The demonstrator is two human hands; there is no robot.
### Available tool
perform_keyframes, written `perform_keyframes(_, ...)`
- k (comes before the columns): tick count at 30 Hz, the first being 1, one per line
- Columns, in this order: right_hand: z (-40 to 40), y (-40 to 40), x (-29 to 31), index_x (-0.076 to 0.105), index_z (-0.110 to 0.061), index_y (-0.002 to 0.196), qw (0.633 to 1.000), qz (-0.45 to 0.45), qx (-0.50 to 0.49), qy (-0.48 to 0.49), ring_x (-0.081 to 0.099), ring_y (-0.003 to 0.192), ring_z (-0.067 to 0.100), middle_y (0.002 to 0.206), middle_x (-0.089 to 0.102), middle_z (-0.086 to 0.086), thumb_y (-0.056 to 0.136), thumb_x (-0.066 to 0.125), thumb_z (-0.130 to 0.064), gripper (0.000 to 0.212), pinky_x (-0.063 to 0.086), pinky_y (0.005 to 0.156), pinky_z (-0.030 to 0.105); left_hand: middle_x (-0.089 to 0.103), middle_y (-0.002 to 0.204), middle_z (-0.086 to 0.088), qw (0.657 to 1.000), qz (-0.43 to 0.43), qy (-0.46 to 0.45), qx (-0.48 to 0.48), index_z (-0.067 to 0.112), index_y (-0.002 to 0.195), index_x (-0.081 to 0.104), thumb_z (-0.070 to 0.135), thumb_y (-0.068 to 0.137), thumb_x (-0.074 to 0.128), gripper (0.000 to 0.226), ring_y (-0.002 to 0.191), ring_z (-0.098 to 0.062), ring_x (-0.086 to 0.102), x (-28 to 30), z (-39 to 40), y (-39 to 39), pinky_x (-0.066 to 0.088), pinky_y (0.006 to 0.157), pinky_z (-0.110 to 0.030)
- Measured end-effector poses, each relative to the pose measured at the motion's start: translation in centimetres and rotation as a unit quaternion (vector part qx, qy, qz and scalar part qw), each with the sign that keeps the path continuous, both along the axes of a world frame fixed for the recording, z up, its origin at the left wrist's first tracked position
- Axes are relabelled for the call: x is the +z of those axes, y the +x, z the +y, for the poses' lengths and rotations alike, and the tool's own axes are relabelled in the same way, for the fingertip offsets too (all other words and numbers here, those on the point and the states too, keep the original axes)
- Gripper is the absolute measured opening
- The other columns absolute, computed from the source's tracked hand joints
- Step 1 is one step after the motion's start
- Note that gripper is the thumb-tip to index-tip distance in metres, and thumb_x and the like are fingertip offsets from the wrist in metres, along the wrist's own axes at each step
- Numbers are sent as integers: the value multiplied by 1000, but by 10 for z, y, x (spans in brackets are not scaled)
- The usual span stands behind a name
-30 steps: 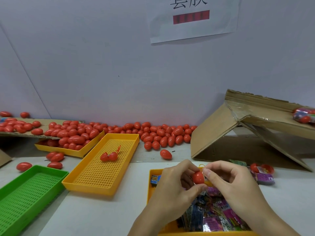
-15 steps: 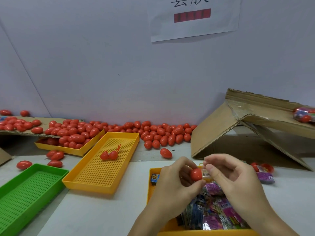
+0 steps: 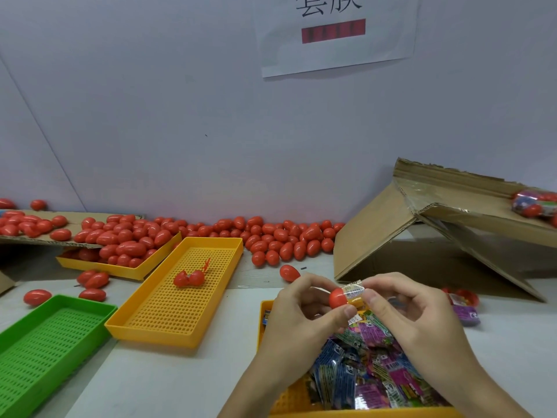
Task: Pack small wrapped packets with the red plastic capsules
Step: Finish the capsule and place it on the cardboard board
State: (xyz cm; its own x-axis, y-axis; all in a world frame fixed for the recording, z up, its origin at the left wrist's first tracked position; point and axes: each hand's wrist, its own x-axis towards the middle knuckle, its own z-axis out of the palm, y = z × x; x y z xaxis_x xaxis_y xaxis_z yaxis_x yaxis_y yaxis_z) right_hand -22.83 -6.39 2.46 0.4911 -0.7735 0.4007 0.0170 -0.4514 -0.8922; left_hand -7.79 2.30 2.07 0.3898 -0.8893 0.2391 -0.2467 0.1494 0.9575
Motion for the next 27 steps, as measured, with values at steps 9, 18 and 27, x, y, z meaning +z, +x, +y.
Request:
perform_keyframes(9,-1,0,-2,78,-29,94,998,-9,22,56,68,98,4,98,73,-11,70,65,-45,31,55,80,26,72,86,-6,999,-53,11,0,19,100,64,25,80,82,27,80,-23,70,1,1,-2,61,76,-37)
perform_keyframes(18,-4,1,-4,81,-39,78,987,-27,42,151,66,96,-2,98,71,-22,62,68,-46,21,56,70,19,69,81,9,995,-94,9,-10,30,97,63,29,79,83,27,78,-14,68,-4,0,-2,59,74,-27)
perform_keyframes(27,-2,0,-3,80,-34,77,995,5,21,98,68,91,4,88,74,-17,65,70,-38,17,57,71,21,69,82,9,994,-110,-3,-6,33,107,62,25,82,81,32,77,-10,68,-6,0,-4,58,72,-25)
